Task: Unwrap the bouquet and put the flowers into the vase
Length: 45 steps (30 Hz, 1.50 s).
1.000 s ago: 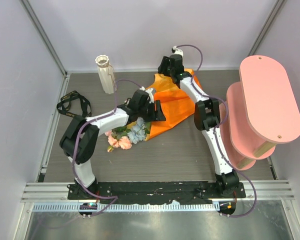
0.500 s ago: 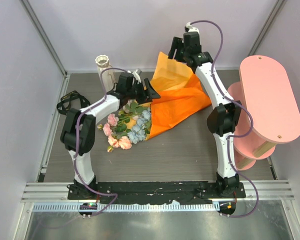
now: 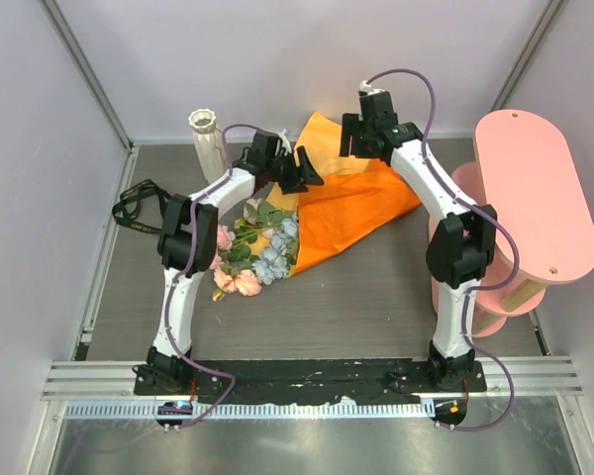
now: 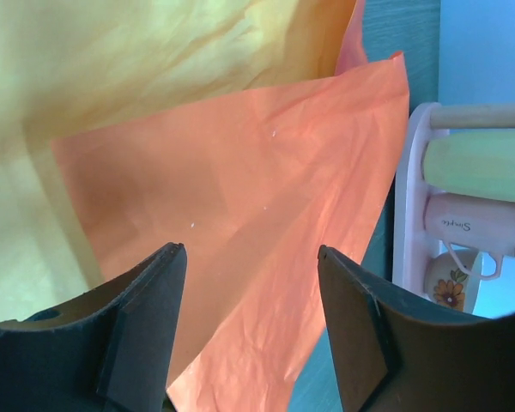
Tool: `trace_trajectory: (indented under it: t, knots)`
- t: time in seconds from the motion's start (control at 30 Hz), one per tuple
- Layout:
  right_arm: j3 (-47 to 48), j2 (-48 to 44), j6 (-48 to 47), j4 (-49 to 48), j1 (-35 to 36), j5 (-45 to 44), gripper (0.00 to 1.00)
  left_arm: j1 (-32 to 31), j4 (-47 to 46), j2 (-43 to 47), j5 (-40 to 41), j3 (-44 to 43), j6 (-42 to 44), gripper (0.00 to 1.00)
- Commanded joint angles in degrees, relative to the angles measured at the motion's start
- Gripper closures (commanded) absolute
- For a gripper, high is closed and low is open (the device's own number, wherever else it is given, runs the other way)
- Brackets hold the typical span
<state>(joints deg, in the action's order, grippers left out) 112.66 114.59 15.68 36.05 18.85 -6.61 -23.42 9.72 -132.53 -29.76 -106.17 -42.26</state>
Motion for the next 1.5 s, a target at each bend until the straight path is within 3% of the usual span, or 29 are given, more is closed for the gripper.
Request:
trace_trajectory:
  t: [0.0, 0.17, 0.3, 0.37, 0.57, 0.73, 0.83, 1.03, 1.07, 1.13, 1.23, 1.47]
  knots:
    - [9.29, 7.54, -9.34, -1.08, -0.22, -1.65, 0.29, 0.39, 2.95, 8.06, -1.36, 2.97, 5.34, 0.34]
    - [27.91, 20.92, -13.57, 3.31, -2.15, 10.28, 0.28, 1.62, 3.47, 15.63, 2.5, 12.65, 7.46, 0.41]
    - [32.18, 26.13, -12.36, 4.47, -2.24, 11.44, 0.27, 2.76, 5.23, 12.39, 0.68, 11.61, 6.93, 0.26]
    - [29.39, 23.68, -10.94, 2.54, -2.15, 13.11, 0.3, 3.12, 4.96, 10.02, 0.05, 8.18, 6.67, 0.26]
    - [7.97, 8.5, -4.0, -5.9, -1.54, 16.46, 0.34, 3.82, 7.07, 1.23, 5.32, -2.54, 8.25, 0.3]
    - [-1.38, -2.6, -3.64, -9.33, -0.75, 15.83, 0.34, 5.4, 6.28, -7.46, -0.55, -10.71, 5.36, 0.28]
    - [-5.6, -9.1, -3.29, -10.56, -0.31, 15.66, 0.35, 5.4, -4.93, -7.48, -4.25, -6.96, 0.79, 0.29]
    - [-13.87, -20.97, 0.48, -14.87, 0.39, 16.98, 0.35, 5.49, -16.54, -9.94, -9.52, -6.08, -10.89, 0.54]
    - [-14.83, -22.37, 1.1, -15.05, 0.83, 17.24, 0.35, 5.58, -21.44, -9.59, -10.57, -5.11, -14.31, 0.66]
    - [-15.54, -25.8, 1.54, -15.22, 1.36, 17.25, 0.35, 5.75, -28.31, -9.59, -11.55, -2.64, -18.1, 0.75]
    - [-16.94, -30.54, 2.33, -15.22, 1.89, 17.51, 0.35, 5.67, -31.76, -9.33, -12.6, -2.2, -21.63, 1.0]
    - [-19.4, -39.78, 3.21, -11.01, 2.15, 16.2, 0.35, 1.63, -45.12, 1.38, -15.59, 8.66, -30.06, 1.0]
